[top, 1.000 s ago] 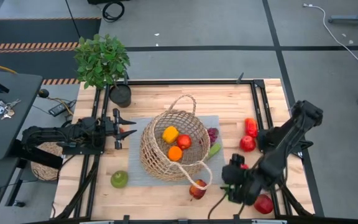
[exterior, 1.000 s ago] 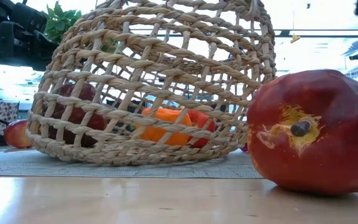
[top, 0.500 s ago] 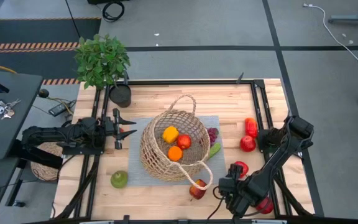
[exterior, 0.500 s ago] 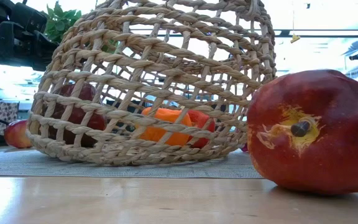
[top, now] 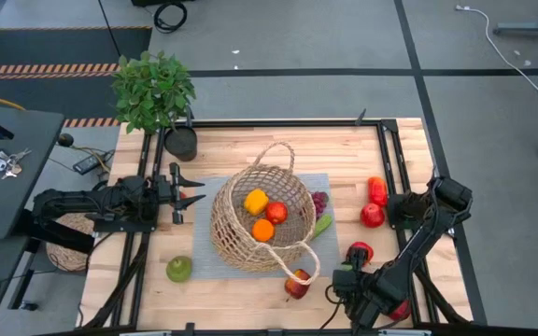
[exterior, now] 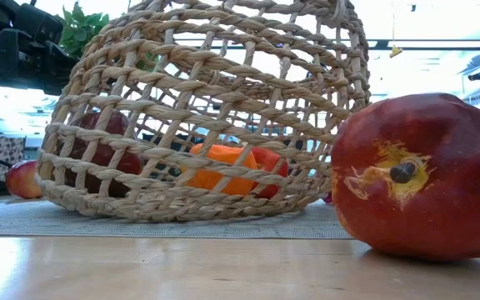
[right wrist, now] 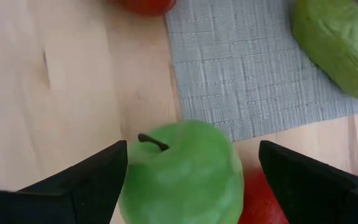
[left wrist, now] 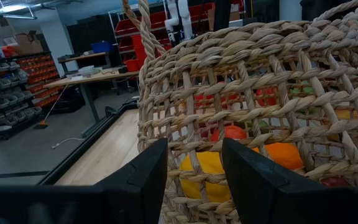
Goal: Build produce basket
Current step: Put the green apple into the brown basket
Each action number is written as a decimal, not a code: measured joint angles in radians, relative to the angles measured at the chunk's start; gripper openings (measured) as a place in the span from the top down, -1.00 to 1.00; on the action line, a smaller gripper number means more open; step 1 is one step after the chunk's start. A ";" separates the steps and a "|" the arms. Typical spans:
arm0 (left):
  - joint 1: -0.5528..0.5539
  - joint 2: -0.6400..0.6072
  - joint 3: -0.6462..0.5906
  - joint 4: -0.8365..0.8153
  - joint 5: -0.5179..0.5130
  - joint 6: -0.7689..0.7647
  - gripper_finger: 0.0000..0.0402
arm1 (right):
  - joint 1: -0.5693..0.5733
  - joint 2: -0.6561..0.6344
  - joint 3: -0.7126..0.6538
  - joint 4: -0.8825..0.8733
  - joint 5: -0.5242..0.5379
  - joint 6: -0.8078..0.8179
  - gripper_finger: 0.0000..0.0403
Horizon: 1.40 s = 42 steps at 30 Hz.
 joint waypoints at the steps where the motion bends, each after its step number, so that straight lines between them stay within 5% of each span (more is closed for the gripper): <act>1: 0.000 0.000 0.000 0.000 0.000 0.000 0.20 | 0.000 0.002 0.000 0.000 -0.003 -0.020 -0.85; 14: 0.000 0.000 0.000 0.000 0.000 0.000 0.20 | -0.052 0.003 0.000 0.017 -0.207 -0.292 -0.98; 27: 0.000 0.000 0.000 0.000 0.000 0.000 0.20 | -0.054 0.002 -0.071 0.047 -0.176 -0.541 -0.90; 42: 0.000 0.000 0.000 0.000 0.000 0.000 0.20 | -0.068 0.002 -0.101 0.048 -0.203 -0.583 -0.74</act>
